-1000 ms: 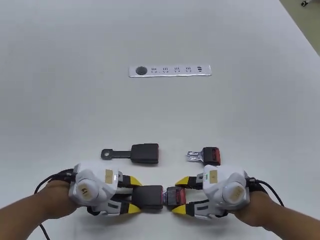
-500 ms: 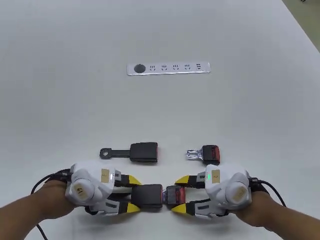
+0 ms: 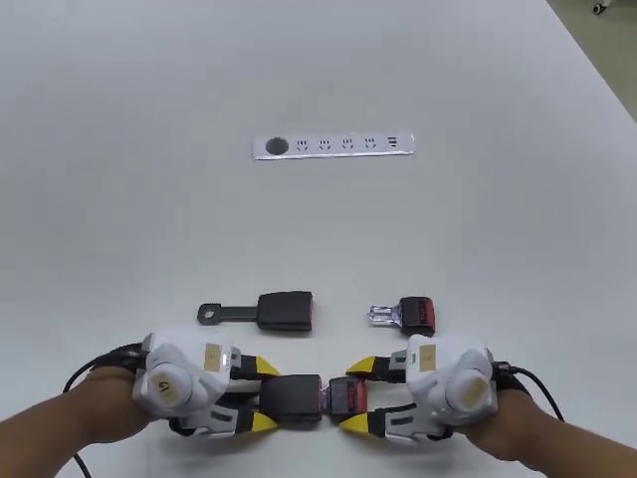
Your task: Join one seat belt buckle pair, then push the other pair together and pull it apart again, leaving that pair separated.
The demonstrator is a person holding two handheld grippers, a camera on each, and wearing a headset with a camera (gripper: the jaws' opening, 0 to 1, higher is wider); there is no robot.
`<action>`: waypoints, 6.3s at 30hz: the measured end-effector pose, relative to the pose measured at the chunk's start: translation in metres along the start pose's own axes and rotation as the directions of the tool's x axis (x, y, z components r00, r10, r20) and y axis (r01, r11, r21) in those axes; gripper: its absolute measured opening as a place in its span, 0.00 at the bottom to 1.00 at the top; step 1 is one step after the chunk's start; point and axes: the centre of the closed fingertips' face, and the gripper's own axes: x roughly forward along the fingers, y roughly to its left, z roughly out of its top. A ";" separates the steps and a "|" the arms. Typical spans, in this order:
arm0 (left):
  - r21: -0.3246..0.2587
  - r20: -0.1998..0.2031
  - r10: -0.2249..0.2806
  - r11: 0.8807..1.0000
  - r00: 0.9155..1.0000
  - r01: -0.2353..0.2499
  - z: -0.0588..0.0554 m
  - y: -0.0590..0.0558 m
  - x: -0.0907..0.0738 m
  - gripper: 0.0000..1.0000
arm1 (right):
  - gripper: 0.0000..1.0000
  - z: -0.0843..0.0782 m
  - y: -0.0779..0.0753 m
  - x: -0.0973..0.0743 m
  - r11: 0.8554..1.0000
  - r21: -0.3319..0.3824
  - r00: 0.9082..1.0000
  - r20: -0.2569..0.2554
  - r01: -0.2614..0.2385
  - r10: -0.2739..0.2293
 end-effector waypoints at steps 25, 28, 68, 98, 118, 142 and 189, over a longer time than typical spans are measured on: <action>-0.083 0.021 0.094 0.992 0.995 -0.092 0.020 0.007 -0.022 0.74 | 0.75 0.021 -0.013 -0.014 0.981 0.154 0.990 0.060 0.119 -0.130; -0.078 0.013 0.120 0.990 0.993 -0.119 0.024 0.013 -0.027 0.77 | 0.76 0.020 -0.019 -0.018 0.978 0.150 0.987 0.054 0.143 -0.153; -0.110 0.046 0.217 0.971 0.975 -0.211 0.049 0.101 -0.047 0.83 | 0.75 0.000 -0.116 -0.084 0.960 0.141 0.969 0.019 0.240 -0.245; -0.087 -0.011 0.075 0.993 0.997 -0.075 0.011 0.116 0.000 0.60 | 0.54 -0.040 -0.126 -0.061 0.989 0.110 0.992 -0.086 0.100 -0.091; -0.012 -0.019 0.043 0.999 0.999 -0.043 0.015 0.127 0.001 0.35 | 0.36 -0.044 -0.130 -0.060 0.996 0.029 0.989 -0.122 0.085 -0.081; -0.007 -0.032 0.037 0.999 0.999 -0.037 0.013 0.124 0.002 0.35 | 0.35 -0.024 -0.126 -0.034 0.998 0.021 0.996 -0.075 0.058 -0.057; -0.008 -0.045 0.034 0.999 0.998 -0.035 0.009 0.114 0.005 0.34 | 0.35 0.018 -0.113 0.011 0.999 0.023 1.000 -0.007 0.028 -0.028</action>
